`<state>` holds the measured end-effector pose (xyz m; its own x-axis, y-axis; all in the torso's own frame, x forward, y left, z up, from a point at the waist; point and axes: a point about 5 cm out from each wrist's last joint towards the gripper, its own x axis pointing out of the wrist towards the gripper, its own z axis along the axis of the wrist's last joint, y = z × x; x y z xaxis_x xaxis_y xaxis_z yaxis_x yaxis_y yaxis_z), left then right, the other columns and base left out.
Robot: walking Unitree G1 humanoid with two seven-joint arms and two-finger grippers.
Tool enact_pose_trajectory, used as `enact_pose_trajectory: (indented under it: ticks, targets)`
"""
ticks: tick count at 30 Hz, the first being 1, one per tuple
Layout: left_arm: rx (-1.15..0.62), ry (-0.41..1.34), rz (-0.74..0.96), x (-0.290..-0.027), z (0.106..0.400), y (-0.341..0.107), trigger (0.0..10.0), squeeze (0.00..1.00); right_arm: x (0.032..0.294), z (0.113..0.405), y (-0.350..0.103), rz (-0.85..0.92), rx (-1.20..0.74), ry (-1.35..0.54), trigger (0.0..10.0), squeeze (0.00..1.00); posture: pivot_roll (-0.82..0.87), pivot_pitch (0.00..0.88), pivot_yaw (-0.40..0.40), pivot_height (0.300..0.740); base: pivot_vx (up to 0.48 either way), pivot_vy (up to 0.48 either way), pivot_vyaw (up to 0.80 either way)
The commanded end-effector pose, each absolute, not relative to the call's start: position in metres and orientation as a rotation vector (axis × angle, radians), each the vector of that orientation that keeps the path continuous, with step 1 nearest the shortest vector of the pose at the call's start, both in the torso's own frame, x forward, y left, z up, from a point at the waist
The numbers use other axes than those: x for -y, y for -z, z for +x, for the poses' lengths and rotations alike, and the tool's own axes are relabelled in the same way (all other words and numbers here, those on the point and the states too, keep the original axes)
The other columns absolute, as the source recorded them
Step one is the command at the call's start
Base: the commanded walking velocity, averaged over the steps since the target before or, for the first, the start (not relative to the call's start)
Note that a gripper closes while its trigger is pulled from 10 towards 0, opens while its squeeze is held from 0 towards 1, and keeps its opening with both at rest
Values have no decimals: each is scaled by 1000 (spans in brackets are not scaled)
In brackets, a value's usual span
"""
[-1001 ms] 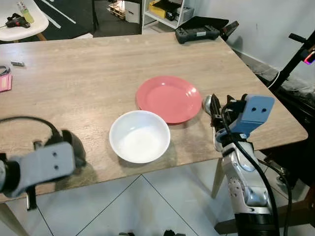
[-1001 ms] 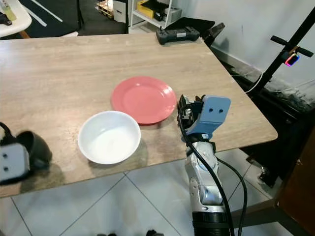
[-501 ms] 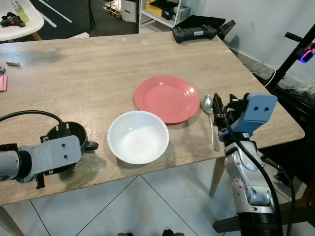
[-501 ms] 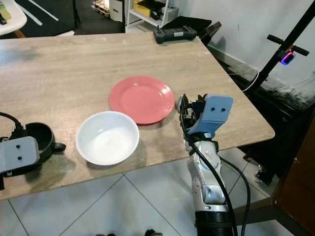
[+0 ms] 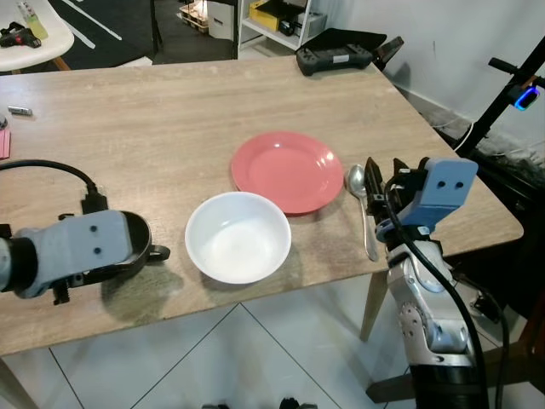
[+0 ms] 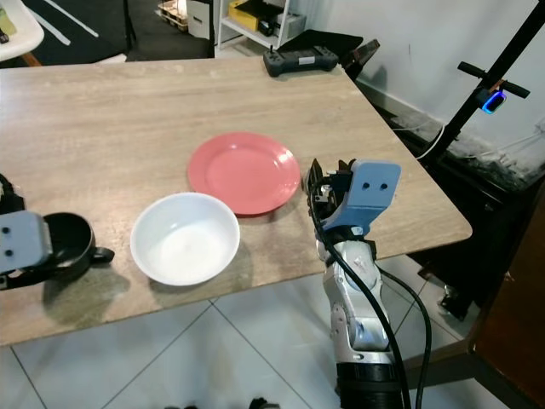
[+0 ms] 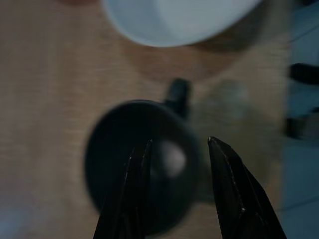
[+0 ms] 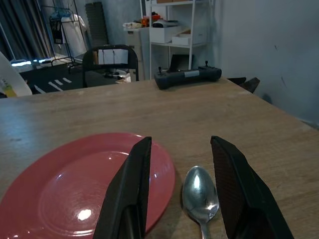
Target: Setting the table
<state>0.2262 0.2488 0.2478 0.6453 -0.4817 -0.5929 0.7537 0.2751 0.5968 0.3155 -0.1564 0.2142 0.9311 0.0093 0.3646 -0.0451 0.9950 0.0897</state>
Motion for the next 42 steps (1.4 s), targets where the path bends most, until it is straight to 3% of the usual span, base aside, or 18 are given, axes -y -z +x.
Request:
enact_pose_trajectory:
  ticks: [1, 21, 29, 42]
  targets:
    - [-338, 892, 965, -246, 221, -247, 10000, 0, 157, 315, -209, 104, 355, -23, 10000, 0, 131, 117, 14, 740, 0, 0, 0]
    - [-298, 783, 877, -249, 222, -256, 10000, 0, 155, 315, -207, 112, 353, -19, 10000, 0, 138, 113, 23, 740, 0, 0, 0]
    - [-375, 765, 760, -256, 218, -233, 10000, 0, 156, 315, -206, 111, 349, -19, 10000, 0, 139, 122, 15, 740, 0, 0, 0]
    - [-433, 697, 794, -270, 223, -216, 10000, 0, 155, 316, -207, 112, 347, -28, 10000, 0, 138, 126, 4, 740, 0, 0, 0]
